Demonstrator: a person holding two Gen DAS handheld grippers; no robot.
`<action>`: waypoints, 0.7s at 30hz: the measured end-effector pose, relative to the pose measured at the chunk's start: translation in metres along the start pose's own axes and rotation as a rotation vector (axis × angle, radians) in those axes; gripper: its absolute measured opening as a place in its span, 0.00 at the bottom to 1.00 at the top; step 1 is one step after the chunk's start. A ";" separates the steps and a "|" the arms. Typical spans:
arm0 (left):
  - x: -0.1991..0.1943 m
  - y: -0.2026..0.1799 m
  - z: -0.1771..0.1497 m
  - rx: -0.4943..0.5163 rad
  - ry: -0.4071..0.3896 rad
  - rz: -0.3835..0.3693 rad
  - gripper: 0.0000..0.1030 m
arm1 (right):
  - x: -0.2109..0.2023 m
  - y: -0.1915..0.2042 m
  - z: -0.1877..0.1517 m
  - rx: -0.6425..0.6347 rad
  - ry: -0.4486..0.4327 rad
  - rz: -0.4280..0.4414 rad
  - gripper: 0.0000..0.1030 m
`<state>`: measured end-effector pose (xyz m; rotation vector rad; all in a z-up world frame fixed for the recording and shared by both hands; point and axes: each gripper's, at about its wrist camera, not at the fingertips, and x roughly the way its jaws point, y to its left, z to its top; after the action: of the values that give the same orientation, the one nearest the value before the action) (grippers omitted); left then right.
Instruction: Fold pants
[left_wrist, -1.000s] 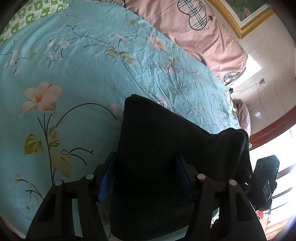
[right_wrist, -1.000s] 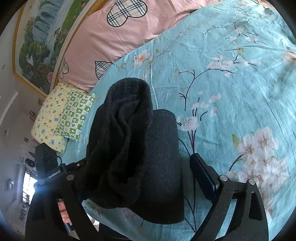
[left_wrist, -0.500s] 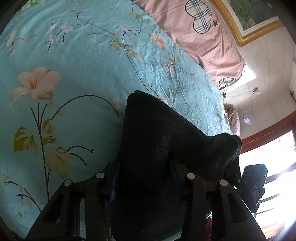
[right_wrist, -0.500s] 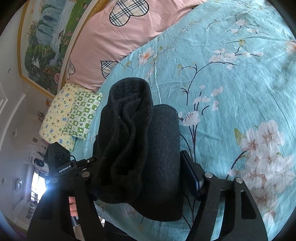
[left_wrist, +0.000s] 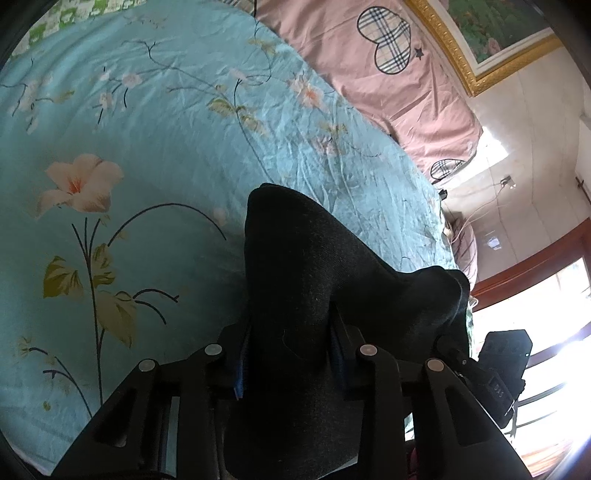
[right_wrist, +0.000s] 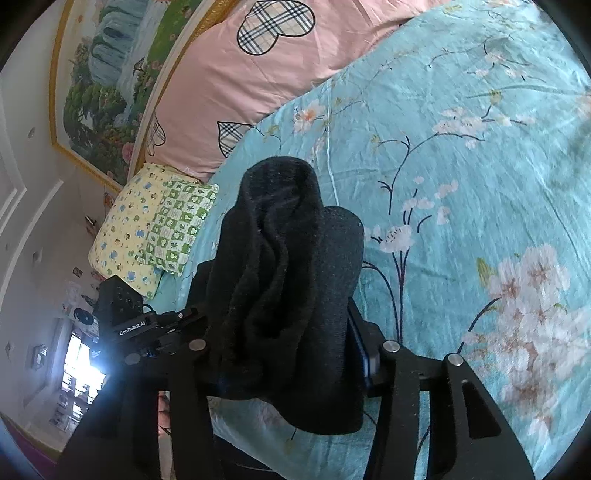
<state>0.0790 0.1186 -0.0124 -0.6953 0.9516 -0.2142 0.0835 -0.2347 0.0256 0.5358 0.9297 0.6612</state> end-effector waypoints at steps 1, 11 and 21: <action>-0.003 -0.002 0.000 0.004 -0.006 -0.002 0.33 | 0.000 0.002 0.000 -0.004 0.000 -0.002 0.48; -0.040 -0.004 0.003 0.006 -0.075 -0.008 0.32 | 0.002 0.024 0.008 -0.045 -0.003 0.044 0.45; -0.078 0.013 0.017 -0.014 -0.162 0.033 0.32 | 0.036 0.051 0.025 -0.087 0.027 0.100 0.45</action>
<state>0.0463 0.1722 0.0382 -0.6982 0.8100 -0.1209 0.1064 -0.1776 0.0527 0.4996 0.8993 0.7969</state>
